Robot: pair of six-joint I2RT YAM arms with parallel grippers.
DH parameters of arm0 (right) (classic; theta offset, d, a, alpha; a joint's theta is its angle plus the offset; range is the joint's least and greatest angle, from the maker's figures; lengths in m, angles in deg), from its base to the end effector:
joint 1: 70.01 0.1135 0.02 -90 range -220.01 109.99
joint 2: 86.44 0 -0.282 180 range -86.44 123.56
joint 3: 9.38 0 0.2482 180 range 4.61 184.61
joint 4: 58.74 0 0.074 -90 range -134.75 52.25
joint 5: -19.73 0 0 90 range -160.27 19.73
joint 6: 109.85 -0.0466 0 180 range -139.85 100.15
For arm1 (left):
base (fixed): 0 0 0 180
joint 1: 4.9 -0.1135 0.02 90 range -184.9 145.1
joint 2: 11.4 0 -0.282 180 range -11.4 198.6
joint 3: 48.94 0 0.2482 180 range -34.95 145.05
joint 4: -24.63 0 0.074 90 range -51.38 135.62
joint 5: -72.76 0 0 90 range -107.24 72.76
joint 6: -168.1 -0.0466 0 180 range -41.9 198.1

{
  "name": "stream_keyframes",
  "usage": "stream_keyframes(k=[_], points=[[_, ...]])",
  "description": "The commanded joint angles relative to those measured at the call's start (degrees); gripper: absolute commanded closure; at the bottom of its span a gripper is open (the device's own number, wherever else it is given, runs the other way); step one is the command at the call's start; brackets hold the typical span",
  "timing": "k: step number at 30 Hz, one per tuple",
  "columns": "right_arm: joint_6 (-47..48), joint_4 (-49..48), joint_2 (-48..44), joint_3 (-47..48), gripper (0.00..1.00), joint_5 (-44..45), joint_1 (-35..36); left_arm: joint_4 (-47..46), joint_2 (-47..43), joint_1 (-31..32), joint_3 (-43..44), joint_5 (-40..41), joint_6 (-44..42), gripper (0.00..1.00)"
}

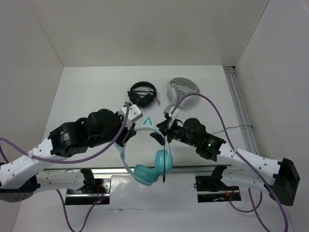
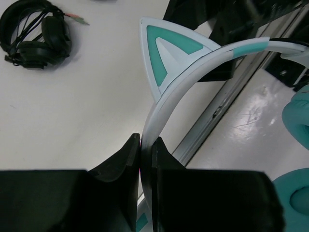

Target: Wrap the headphones

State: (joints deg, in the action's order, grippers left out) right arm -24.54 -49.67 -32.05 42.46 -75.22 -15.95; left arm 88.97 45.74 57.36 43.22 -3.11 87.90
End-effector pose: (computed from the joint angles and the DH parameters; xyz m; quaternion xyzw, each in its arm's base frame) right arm 0.1269 0.1819 0.3075 -0.3482 0.6922 0.3388 0.5337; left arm 0.0911 -0.1489 0.4344 0.3228 0.7958 -0.2090 0.4678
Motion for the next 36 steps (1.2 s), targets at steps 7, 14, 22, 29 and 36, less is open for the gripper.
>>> stream_keyframes(k=[7, 14, 22, 29, 36], points=[[-6.29, -33.37, 3.96, -10.07, 0.36, -7.42, -5.7, -19.85, -7.48, -0.03, 0.74, -6.56, 9.8, 1.0], [-9.46, -41.55, 17.66, -8.58, 0.39, -14.64, -9.24, -20.81, -8.72, -0.03, 3.39, -0.17, 13.92, 1.0], [-15.78, -58.42, 33.23, -13.5, 0.98, -16.06, -9.24, -28.11, -8.2, -0.03, 3.39, 14.6, 20.77, 1.0], [-16.67, -58.65, 36.4, -14.55, 1.0, -7.39, -2.85, -26.97, -6.34, -0.03, 2.61, 30.24, 30.51, 1.0], [-15.35, -49.14, 31.4, -13.41, 1.0, 10.11, 12.01, -26.97, -5.65, -0.03, -0.83, 49.13, 39.24, 1.0]])
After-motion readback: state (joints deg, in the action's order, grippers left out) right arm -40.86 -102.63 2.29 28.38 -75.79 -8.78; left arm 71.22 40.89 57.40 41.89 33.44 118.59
